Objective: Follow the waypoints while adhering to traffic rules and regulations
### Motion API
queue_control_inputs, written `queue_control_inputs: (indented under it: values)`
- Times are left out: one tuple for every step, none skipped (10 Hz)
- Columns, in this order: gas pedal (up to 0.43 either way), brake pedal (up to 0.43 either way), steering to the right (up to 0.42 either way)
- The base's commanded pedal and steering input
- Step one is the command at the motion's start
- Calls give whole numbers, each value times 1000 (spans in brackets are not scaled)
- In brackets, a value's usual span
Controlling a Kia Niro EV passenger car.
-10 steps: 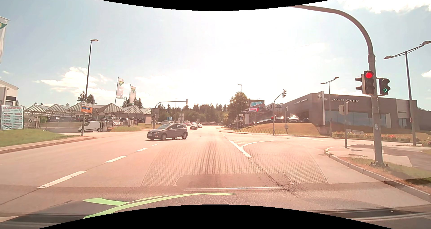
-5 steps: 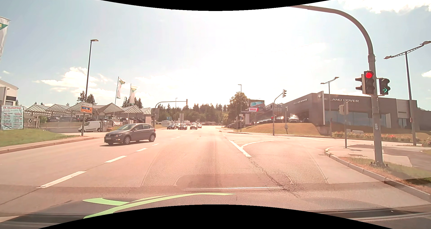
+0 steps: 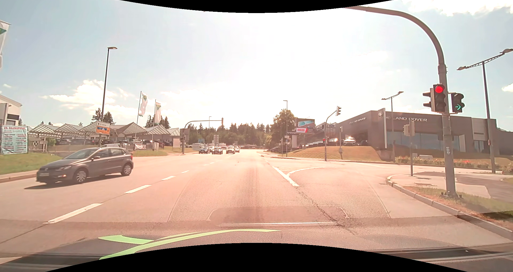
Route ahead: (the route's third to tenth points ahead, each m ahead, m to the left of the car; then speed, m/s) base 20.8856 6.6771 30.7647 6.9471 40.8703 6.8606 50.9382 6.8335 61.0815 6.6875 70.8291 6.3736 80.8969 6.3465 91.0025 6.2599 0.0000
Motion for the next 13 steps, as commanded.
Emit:
queue_control_inputs:
  values:
    - [0,18,0]
    - [0,6,0]
    - [0,6,0]
    - [0,6,0]
    - [0,30,0]
    - [0,55,0]
    - [0,61,0]
    - [0,61,0]
    - [0,61,0]
    - [0,61,0]
    - [0,55,0]
    - [0,55,0]
    - [0,55,0]
